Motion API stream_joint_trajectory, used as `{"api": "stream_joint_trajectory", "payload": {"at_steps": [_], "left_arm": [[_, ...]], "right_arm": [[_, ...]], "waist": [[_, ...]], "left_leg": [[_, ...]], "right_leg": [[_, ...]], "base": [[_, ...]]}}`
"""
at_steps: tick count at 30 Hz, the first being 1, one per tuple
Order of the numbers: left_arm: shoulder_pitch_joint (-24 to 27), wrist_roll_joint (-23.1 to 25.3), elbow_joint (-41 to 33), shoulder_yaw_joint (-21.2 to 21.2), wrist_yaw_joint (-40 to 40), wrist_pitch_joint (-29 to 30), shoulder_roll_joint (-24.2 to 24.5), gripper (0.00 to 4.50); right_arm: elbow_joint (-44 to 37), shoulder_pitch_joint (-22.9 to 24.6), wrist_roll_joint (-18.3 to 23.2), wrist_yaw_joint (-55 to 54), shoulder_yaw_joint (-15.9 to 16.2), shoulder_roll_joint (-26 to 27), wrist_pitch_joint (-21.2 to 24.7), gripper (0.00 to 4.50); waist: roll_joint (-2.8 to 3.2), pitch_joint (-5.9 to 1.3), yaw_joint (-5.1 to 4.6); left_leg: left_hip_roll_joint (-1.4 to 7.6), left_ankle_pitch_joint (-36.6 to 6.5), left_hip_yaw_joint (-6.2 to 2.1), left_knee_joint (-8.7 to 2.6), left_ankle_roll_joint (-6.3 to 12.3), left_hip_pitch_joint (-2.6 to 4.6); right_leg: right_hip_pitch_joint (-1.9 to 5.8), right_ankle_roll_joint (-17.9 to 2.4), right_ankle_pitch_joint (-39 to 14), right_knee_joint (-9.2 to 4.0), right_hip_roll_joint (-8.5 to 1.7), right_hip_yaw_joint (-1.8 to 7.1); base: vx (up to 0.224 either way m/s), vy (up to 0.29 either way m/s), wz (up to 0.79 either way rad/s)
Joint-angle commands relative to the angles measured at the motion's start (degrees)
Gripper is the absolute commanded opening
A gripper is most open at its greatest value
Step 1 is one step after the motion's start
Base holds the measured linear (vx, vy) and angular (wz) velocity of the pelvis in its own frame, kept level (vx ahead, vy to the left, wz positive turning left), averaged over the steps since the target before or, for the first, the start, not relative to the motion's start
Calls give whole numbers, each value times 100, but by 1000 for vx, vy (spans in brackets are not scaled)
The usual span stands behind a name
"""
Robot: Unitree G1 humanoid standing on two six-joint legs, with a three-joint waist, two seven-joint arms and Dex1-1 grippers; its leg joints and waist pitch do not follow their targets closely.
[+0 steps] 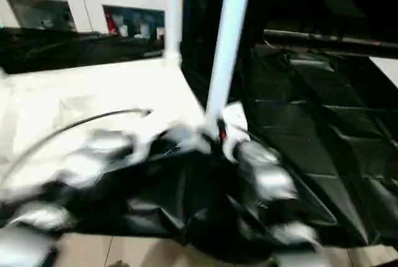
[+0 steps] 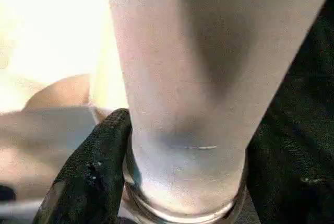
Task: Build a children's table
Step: Rotate leg to tighten
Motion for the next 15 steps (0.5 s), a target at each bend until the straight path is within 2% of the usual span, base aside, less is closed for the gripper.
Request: {"api": "stream_joint_trajectory", "payload": {"at_steps": [1,2,3,4,6,8,11,15], "left_arm": [[-90,-139,129,49,462,-59,-345,0],[-102,-131,158,29,465,-93,-421,0],[-102,-123,171,7,428,-117,-456,0],[-94,-120,168,2,408,-129,-449,0],[-99,-131,212,34,374,-182,-387,0],[-109,-130,241,49,365,-209,-368,0],[-99,-168,240,85,203,-318,-259,0],[-38,-234,156,128,-91,-427,-43,0]], "right_arm": [[215,75,35,161,370,408,72,272],[219,51,-56,275,507,441,-25,272],[214,39,-80,372,554,454,-113,306],[206,30,-32,412,513,454,-108,306],[204,14,4,570,441,406,-134,342],[213,7,-4,616,457,385,-154,345],[86,54,13,940,553,219,-123,386],[-238,190,47,1648,734,-149,-45,386]], "waist": [[-41,-336,-4],[-46,-339,4],[-44,-340,7],[-44,-338,6],[-39,-332,5],[-40,-328,1],[-46,-324,-3],[-45,-334,6]], "left_leg": [[21,-1150,24,-348,72,-40],[18,-1105,27,-345,124,-57],[16,-1063,28,-344,153,-66],[15,-1066,28,-347,165,-65],[14,-1160,28,-351,182,-57],[14,-1186,24,-354,189,-65],[16,-1251,21,-359,212,-59],[13,-1123,18,-349,289,-83]], "right_leg": [[279,-568,-1782,-496,-352,298],[288,-582,-1683,-487,-356,299],[293,-591,-1643,-481,-355,299],[295,-589,-1652,-483,-353,297],[285,-540,-1867,-508,-357,289],[287,-513,-1951,-520,-360,287],[281,-492,-2031,-532,-352,281],[312,-529,-1862,-519,-357,281]], "base": [[0,0,0],[0,0,0],[0,0,0],[0,0,0],[0,0,0],[0,0,0],[0,0,0],[0,0,0]]}}
